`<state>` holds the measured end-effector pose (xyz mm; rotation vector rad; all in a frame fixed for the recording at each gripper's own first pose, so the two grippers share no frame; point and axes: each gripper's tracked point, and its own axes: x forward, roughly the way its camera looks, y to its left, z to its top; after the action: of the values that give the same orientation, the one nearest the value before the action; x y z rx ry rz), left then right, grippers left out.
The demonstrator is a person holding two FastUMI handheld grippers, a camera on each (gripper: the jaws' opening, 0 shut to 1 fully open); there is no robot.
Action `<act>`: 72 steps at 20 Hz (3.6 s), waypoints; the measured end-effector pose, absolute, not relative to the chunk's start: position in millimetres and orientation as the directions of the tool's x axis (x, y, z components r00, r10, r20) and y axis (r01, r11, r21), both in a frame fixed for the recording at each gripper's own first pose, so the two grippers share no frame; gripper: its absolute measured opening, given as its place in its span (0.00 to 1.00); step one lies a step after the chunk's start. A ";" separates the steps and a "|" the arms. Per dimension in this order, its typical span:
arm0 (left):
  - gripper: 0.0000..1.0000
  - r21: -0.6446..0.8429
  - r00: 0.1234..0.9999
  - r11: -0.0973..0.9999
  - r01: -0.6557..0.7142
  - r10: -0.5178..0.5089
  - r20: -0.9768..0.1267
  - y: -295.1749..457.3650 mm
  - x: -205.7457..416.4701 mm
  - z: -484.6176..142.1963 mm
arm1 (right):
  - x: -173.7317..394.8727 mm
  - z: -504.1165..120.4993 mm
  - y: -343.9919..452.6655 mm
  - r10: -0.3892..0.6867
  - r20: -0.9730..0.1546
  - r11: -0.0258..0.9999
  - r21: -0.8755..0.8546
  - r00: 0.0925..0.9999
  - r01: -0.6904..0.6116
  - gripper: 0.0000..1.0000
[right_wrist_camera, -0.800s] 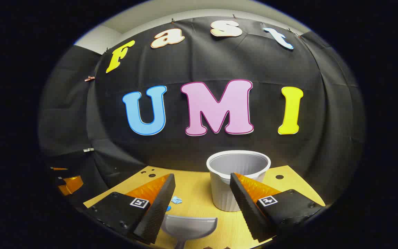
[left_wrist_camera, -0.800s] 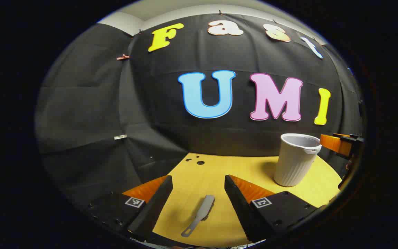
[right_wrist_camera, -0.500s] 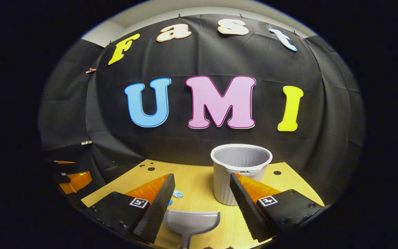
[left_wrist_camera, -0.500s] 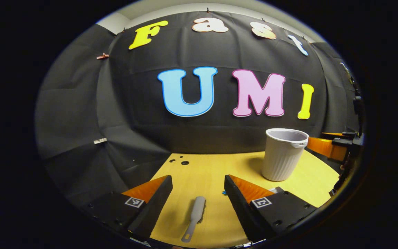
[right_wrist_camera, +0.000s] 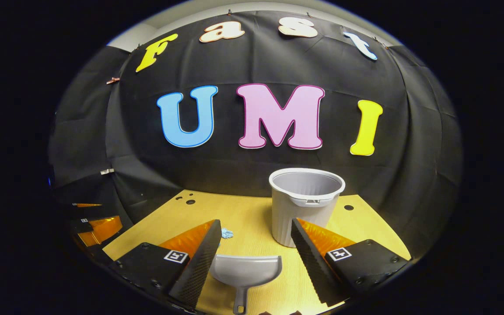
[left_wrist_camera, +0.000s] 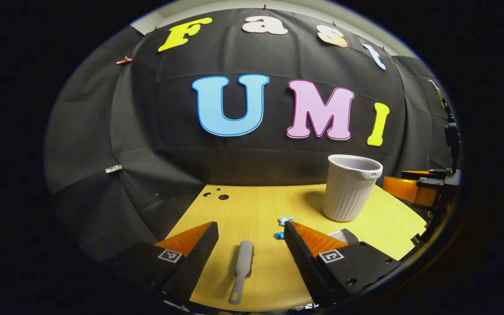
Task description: Pick up the small broom and dustpan from the desktop, sweep the trash into the dustpan with the broom, and then empty the trash into the garbage bin.
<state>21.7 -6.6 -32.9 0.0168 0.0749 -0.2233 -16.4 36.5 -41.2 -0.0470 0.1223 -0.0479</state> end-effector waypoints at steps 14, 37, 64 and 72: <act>0.96 0.042 0.863 0.956 0.292 -0.244 -0.442 -4.7 49.9 -136.6 | -1.5 -102.0 37.2 -0.012 -0.257 1.000 0.010 0.966 0.015 0.99; 0.86 0.002 0.448 0.924 0.382 -0.183 -0.875 3.0 83.9 -290.0 | -54.2 -195.1 24.6 -0.115 -0.516 0.987 0.035 0.849 0.155 0.99; 0.24 0.054 0.625 0.961 0.272 -0.134 -0.769 15.5 139.1 -220.6 | -25.2 -336.8 39.0 -0.041 -0.876 0.992 0.022 0.481 0.125 0.99; 0.20 0.080 0.638 0.957 0.277 -0.121 -0.760 -0.1 177.7 -202.0 | -23.2 -359.2 44.4 -0.029 -0.910 0.996 0.006 0.414 0.084 0.70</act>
<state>177.7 -0.1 -202.0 0.1965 0.8501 -0.2290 -23.2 44.4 -359.2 0.0533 1.1425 -0.0709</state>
